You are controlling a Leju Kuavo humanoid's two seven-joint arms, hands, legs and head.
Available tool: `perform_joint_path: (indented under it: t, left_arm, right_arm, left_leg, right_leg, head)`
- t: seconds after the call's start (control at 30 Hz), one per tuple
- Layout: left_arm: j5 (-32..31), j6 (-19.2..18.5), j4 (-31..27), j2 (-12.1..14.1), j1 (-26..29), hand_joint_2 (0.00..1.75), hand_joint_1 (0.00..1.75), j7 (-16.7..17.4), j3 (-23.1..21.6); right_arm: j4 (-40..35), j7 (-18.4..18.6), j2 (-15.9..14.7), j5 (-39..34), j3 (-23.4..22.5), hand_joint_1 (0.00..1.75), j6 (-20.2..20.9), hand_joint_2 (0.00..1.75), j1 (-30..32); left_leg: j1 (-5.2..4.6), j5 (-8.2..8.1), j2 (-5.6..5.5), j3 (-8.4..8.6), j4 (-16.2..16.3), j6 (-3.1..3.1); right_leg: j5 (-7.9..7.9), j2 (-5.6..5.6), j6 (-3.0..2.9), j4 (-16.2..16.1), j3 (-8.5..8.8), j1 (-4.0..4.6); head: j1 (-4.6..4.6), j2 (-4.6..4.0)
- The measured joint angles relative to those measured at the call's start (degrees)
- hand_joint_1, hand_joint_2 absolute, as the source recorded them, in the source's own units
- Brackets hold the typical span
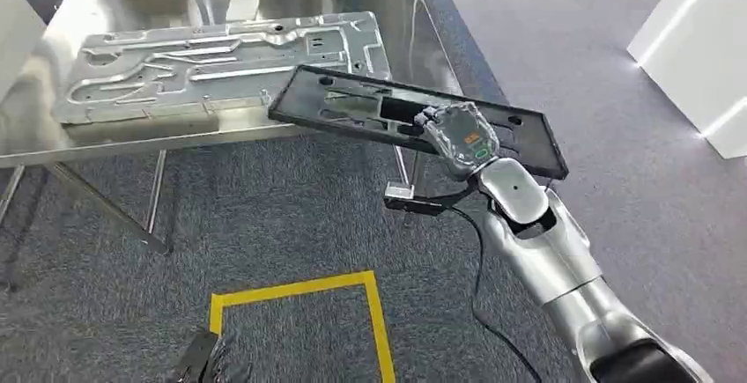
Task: Take the parts from the cabinet and place them on the table.
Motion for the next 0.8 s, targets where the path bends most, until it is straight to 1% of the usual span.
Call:
perform_joint_path:
  t: [0.03,0.07,0.1,0.13,0.17,0.2,0.23,0.27,0.3,0.33,0.37,0.4,0.43,0.47,0.5,0.53,0.57,0.6,0.63,0.67,0.7,0.73,0.77,0.8]
  left_arm:
    - [0.1,-0.1,0.0,0.0,-0.1,1.75,0.0,0.0,-0.3]
    - [0.1,-0.2,0.0,0.1,-0.1,1.75,0.0,0.0,-0.5]
    - [0.1,-0.2,0.0,0.1,-0.2,1.75,0.0,0.0,-0.7]
    - [0.2,-0.3,0.0,0.0,-0.3,1.75,0.0,0.0,-1.0]
    - [0.2,-0.4,0.0,0.0,-0.4,1.75,0.0,0.0,-1.0]
    - [0.3,-0.4,0.0,0.0,-0.2,1.75,0.0,0.1,-1.1]
    - [0.3,-0.4,0.0,0.0,-0.1,1.75,0.0,0.2,-1.2]
    - [0.3,-0.5,0.1,0.0,-0.1,1.75,0.0,0.2,-1.4]
    - [0.3,-0.5,0.1,0.0,-0.1,1.75,0.0,0.3,-1.5]
    - [0.4,-0.5,0.1,0.0,-0.1,1.75,0.0,0.4,-1.6]
    - [0.5,-0.6,0.1,0.0,0.0,1.75,0.0,0.5,-1.8]
    - [0.5,-0.6,0.1,0.0,0.1,1.75,0.0,0.5,-1.9]
    - [0.5,-0.7,0.3,-0.1,0.4,1.75,0.0,0.5,-2.0]
    - [0.6,-0.7,0.3,-0.1,0.4,1.75,0.0,0.8,-2.1]
    - [0.6,-0.7,0.3,-0.1,0.3,1.75,0.0,0.7,-2.2]
    - [0.6,-0.7,0.3,-0.1,0.0,1.75,0.0,0.7,-2.3]
    - [0.7,-0.7,0.3,-0.1,-0.4,1.75,0.0,0.7,-2.4]
    - [0.8,-0.7,0.3,-0.1,-0.6,1.75,0.0,0.7,-2.5]
    - [0.8,-0.7,0.3,-0.1,-0.6,1.75,0.0,0.7,-2.6]
    - [0.9,-0.8,0.3,0.0,-0.7,1.75,0.0,0.7,-2.6]
    - [1.0,-0.8,0.3,0.0,-0.6,1.75,0.0,0.8,-2.7]
    - [1.0,-0.8,0.3,0.0,-0.6,1.75,0.0,0.9,-2.8]
    - [1.0,-1.0,0.3,0.0,-0.6,1.75,0.0,1.0,-3.1]
    - [1.0,-1.0,0.3,-0.1,-0.5,1.75,0.0,1.0,-3.3]
  right_arm:
    - [0.3,0.0,0.0,-0.3,0.4,1.75,0.7,1.75,-0.4]
    - [0.6,0.2,0.2,-0.5,0.9,1.75,1.2,1.75,-0.8]
    - [1.1,0.2,0.4,-0.6,1.3,1.75,1.7,1.75,-1.2]
    - [1.9,0.2,1.0,-0.7,2.1,1.75,2.0,1.75,-1.7]
    - [2.7,0.3,1.4,-0.7,2.7,1.75,2.3,1.75,-2.0]
    - [3.4,0.3,1.7,-0.6,3.3,1.75,2.6,1.75,-2.0]
    - [4.1,0.1,1.9,-0.6,3.9,1.75,2.9,1.75,-2.0]
    - [4.7,0.0,2.3,-0.4,4.4,1.75,3.1,1.75,-2.0]
    - [5.3,0.0,2.6,-0.3,4.9,1.75,3.4,1.75,-2.2]
    - [6.0,0.0,3.0,-0.2,5.5,1.75,3.7,1.75,-2.4]
    - [6.5,0.0,3.4,-0.1,5.9,1.75,3.9,1.75,-2.6]
    - [7.1,0.0,3.7,-0.1,6.4,1.75,4.0,1.75,-2.8]
    - [7.9,0.0,3.8,-0.1,6.9,1.75,4.0,1.75,-3.1]
    - [8.3,0.0,4.4,0.0,7.2,1.75,4.1,1.75,-3.4]
    - [8.6,0.0,4.5,0.1,7.5,1.75,4.3,1.75,-3.7]
    - [8.7,0.0,4.6,0.1,7.7,1.75,4.3,1.75,-4.3]
    - [8.9,-0.1,5.0,0.0,7.7,1.75,4.3,1.75,-5.2]
    - [9.0,-0.2,5.4,0.0,7.9,1.75,4.3,1.75,-5.7]
    - [9.1,-0.3,5.4,0.0,8.0,1.75,4.3,1.75,-6.2]
    - [9.3,-0.3,5.5,0.0,8.4,1.75,4.3,1.75,-6.6]
    - [9.7,-0.4,5.5,0.1,9.0,1.75,4.5,1.75,-6.8]
    - [10.0,-0.7,5.6,0.1,9.4,1.75,4.6,1.75,-6.9]
    - [10.5,-1.0,5.6,0.1,10.0,1.75,4.8,1.75,-6.9]
    - [10.8,-1.0,5.6,0.1,10.5,1.75,4.8,1.75,-7.0]
  left_leg:
    - [-0.04,0.81,0.05,-0.14,0.3,-0.49]
    - [-0.19,1.14,0.12,-1.11,1.7,-0.75]
    - [-0.09,2.57,0.49,-2.45,5.4,-0.74]
    - [0.05,3.23,0.56,-5.16,9.7,-0.92]
    - [0.21,2.48,0.59,-7.98,13.4,-1.07]
    - [0.35,0.21,0.62,-10.47,16.0,-1.36]
    - [0.44,-2.84,0.69,-12.4,17.0,-1.53]
    - [0.52,-5.7,0.77,-13.84,16.5,-1.63]
    - [0.6,-7.13,0.91,-14.49,14.7,-1.84]
    - [0.68,-6.53,1.04,-14.58,11.7,-1.9]
    - [0.76,-2.89,1.09,-14.48,7.6,-1.84]
    - [0.85,5.02,1.16,-14.39,3.2,-1.63]
    - [0.66,14.56,1.36,-14.82,-1.1,-1.61]
    - [0.4,13.44,1.5,-14.16,0.3,-1.14]
    - [-0.08,12.84,1.2,-14.1,0.5,-0.9]
    - [-0.12,11.8,1.18,-14.03,0.4,-0.39]
    - [-0.15,11.26,1.07,-13.24,0.6,0.2]
    - [0.03,10.81,1.0,-12.45,0.2,0.68]
    - [0.01,9.97,1.03,-11.58,0.1,0.97]
    - [0.02,9.1,1.02,-10.6,0.0,1.2]
    - [0.01,8.11,0.94,-9.51,0.0,1.22]
    - [0.01,7.12,0.69,-8.36,0.0,1.21]
    - [0.01,6.04,0.33,-7.0,0.0,1.21]
    - [0.01,5.03,0.06,-5.69,0.0,1.19]
  right_leg:
    - [-0.48,-0.05,-0.64,-0.5,0.65,-0.07]
    - [-0.59,-0.09,-0.88,-1.1,2.0,-0.72]
    - [-1.0,0.0,-1.22,-1.9,3.23,-0.62]
    - [-1.45,-0.06,-1.45,-2.4,4.22,-0.61]
    - [-2.01,-0.02,-1.42,-2.7,5.24,-0.65]
    - [-2.76,0.03,-1.37,-3.1,6.42,-0.64]
    - [-3.59,0.05,-1.32,-3.3,7.67,-0.65]
    - [-4.6,0.06,-1.21,-3.4,8.99,-0.67]
    - [-5.63,0.07,-1.1,-3.4,10.36,-0.68]
    - [-6.76,0.07,-0.96,-3.4,11.84,-0.68]
    - [-8.03,0.06,-0.77,-3.4,13.43,-0.68]
    - [-9.37,0.03,-0.55,-3.4,14.6,-0.67]
    - [-10.55,0.13,-0.24,-2.8,15.52,-0.44]
    - [-11.44,0.48,0.28,-3.2,15.7,-0.42]
    - [-12.36,0.34,0.66,-3.6,16.41,-0.52]
    - [-11.72,0.35,1.05,-2.7,16.86,-0.85]
    - [-10.19,0.46,1.29,-0.3,15.67,-0.88]
    - [-8.13,0.4,1.52,4.5,12.93,-0.98]
    - [-5.84,0.22,1.66,9.9,9.6,-1.06]
    - [-5.79,0.12,1.72,14.3,6.14,-1.1]
    - [-7.78,0.07,1.9,16.9,3.17,-1.06]
    - [-11.0,0.05,1.86,17.8,0.86,-1.03]
    - [-15.12,0.05,1.82,17.5,-1.01,-0.96]
    - [-18.1,0.05,1.61,16.5,-2.33,-0.82]
  head:
    - [0.04,0.0]
    - [-0.04,0.02]
    - [-0.08,0.0]
    - [-0.57,0.02]
    - [-0.41,0.0]
    - [-0.51,0.0]
    - [-0.46,0.0]
    - [-0.48,0.0]
    - [-0.52,0.0]
    - [-0.48,0.0]
    - [-0.48,0.0]
    - [-0.52,0.0]
    - [-0.59,0.0]
    - [-0.7,0.0]
    - [-0.57,0.0]
    - [-0.65,0.0]
    - [-0.7,0.0]
    - [-0.63,0.0]
    - [-0.55,0.0]
    - [-0.52,0.0]
    - [-0.55,0.0]
    - [-0.52,0.0]
    - [-0.48,0.0]
    - [-0.46,0.0]
